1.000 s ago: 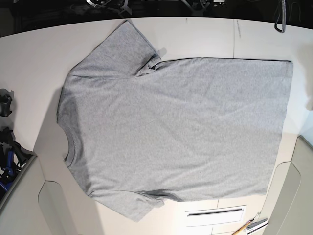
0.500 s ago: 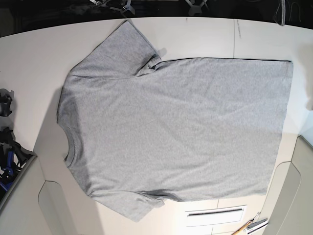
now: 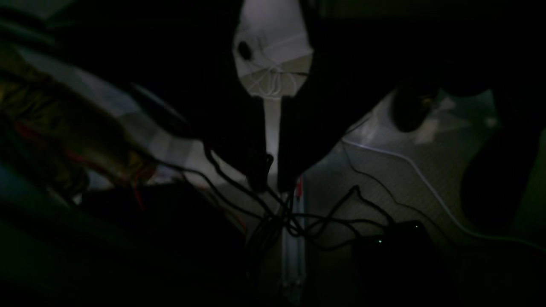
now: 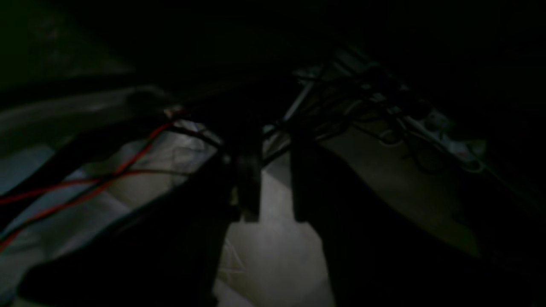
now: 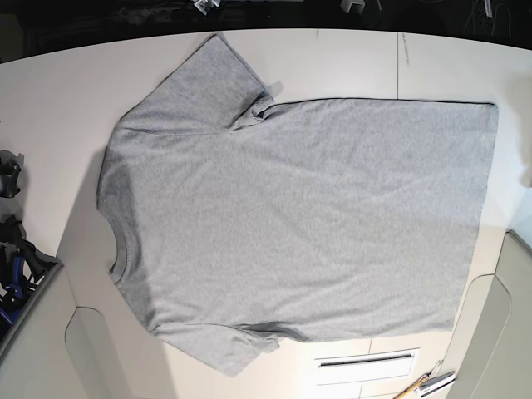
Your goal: Fold the T-shirt properly
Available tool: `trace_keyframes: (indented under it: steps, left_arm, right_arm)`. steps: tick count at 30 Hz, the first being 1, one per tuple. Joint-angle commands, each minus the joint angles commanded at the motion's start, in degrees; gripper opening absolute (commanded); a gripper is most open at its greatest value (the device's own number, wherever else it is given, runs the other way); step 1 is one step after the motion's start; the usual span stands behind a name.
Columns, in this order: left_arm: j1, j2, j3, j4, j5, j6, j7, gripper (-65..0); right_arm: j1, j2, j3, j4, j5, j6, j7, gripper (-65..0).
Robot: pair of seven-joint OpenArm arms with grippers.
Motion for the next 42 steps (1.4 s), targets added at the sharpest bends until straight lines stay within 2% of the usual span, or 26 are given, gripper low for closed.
trace_keyframes:
  steps: [3, 4, 6, 8, 15, 17, 20, 23, 26, 29, 33, 36, 39, 42]
  left_arm:
    - [4.31, 0.22, -3.58, 5.2, -0.98, 0.0, 3.13, -59.2]
    - [5.86, 0.2, -5.27, 7.1, -1.95, 0.09, 3.76, -59.2]
    - [8.96, 0.17, -9.29, 11.32, -2.97, 1.86, 4.59, -59.2]
    - [11.58, 0.17, -12.72, 15.52, -2.95, 1.9, 5.51, -59.2]
    - [19.15, 0.17, -17.62, 27.71, -3.91, 2.03, 10.95, -59.2]
    - [21.16, 0.2, -17.84, 30.77, -4.04, 4.24, 12.22, -59.2]
    - [23.61, 0.17, -17.84, 35.93, -4.0, 7.17, 14.91, -59.2]
    - [24.22, 0.17, -18.23, 40.98, -3.96, 7.45, 21.07, -59.2]
    - [24.22, 0.2, -20.41, 45.38, -3.98, 5.29, 25.83, -58.9]
    - [25.2, 0.17, -25.03, 48.72, -4.22, 3.67, 27.02, -58.9]
    - [26.75, 0.02, -32.0, 52.7, -9.79, -1.97, 28.41, -57.5]
    - [26.88, 0.0, -36.74, 55.01, -13.94, -6.47, 28.68, -48.2]
    - [26.86, -0.02, -41.2, 57.24, -20.09, -11.58, 31.06, -37.2]
    - [26.84, -0.24, -44.7, 59.43, -25.66, -15.96, 32.61, -33.3]
  right_arm:
    - [-3.3, 2.16, 0.0, 5.7, 2.32, 2.95, -0.02, -53.8]
    - [-4.44, 2.97, 0.0, 7.82, 2.99, 4.68, 0.0, -53.8]
    - [-6.75, 4.7, 0.0, 12.39, 4.98, 8.11, 0.0, -53.8]
    - [-8.81, 6.38, 0.0, 16.9, 7.23, 9.81, -0.02, -53.8]
    - [-16.44, 11.5, 0.02, 31.87, 8.52, 10.12, -0.83, -53.8]
    - [-18.56, 12.68, 0.09, 35.67, 9.27, 10.12, -0.83, -53.8]
    - [-21.22, 14.51, 0.66, 41.38, 13.29, 10.12, -0.85, -53.8]
    - [-23.17, 15.17, 2.97, 47.1, 15.65, 10.12, -1.22, -53.8]
    - [-23.76, 15.17, 6.38, 52.46, 20.59, 10.12, -5.68, -53.8]
    - [-23.74, 15.13, 10.34, 56.76, 27.21, 10.12, -9.22, -53.8]
    - [-23.71, 14.99, 16.63, 60.28, 32.98, 10.12, -10.29, -53.8]
    - [-23.56, 14.8, 21.4, 60.5, 36.96, 10.05, -10.27, -53.7]
    - [-23.56, 12.98, 26.36, 60.5, 40.11, 9.62, -10.29, -53.7]
    - [-23.52, 11.02, 30.86, 60.48, 43.04, 9.55, -10.29, -49.6]
